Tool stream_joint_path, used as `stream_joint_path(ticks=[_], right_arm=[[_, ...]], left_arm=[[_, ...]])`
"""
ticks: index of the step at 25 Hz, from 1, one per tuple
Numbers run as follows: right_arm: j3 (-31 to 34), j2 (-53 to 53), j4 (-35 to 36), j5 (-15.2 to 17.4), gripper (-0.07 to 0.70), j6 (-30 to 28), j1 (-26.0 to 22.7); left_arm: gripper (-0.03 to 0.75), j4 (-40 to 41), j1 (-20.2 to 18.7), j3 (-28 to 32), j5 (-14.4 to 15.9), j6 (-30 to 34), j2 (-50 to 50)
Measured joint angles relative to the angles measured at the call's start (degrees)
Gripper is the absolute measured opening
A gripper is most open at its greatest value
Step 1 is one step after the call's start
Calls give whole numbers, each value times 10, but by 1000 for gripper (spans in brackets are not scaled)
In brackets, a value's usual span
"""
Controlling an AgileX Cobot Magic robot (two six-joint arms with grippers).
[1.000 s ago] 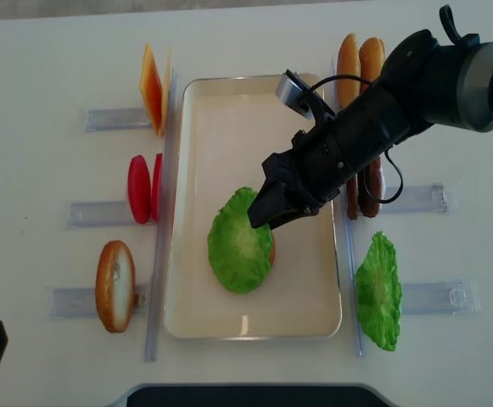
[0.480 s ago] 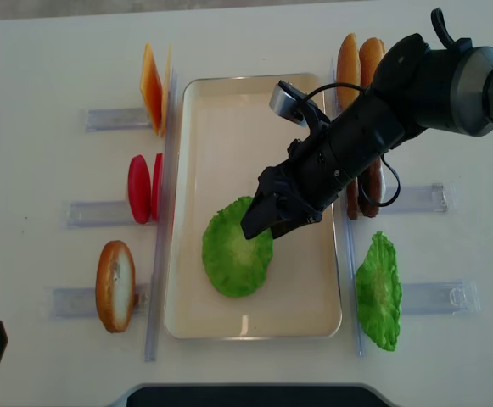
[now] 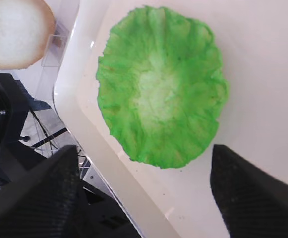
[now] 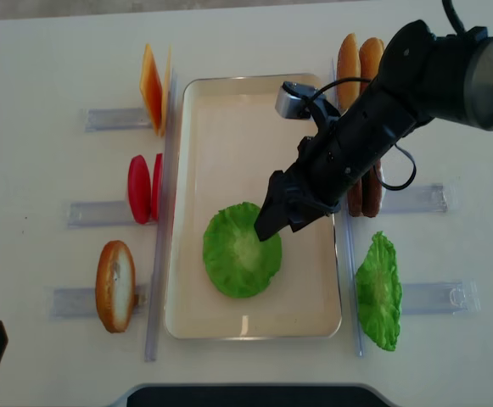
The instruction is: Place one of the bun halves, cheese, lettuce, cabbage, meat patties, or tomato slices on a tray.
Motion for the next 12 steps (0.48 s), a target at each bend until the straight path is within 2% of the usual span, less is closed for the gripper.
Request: stream_joint_path(ticks=[5, 8, 12], right_arm=[[-23, -60, -63, 7, 554, 60, 0], [-39, -98, -98, 27, 556, 92, 0], [-62, -141, -183, 33, 555, 164, 0]], left_arm=[[391, 0, 0, 0, 0, 0, 0], [391, 0, 0, 0, 0, 0, 0], [391, 0, 0, 0, 0, 0, 0]])
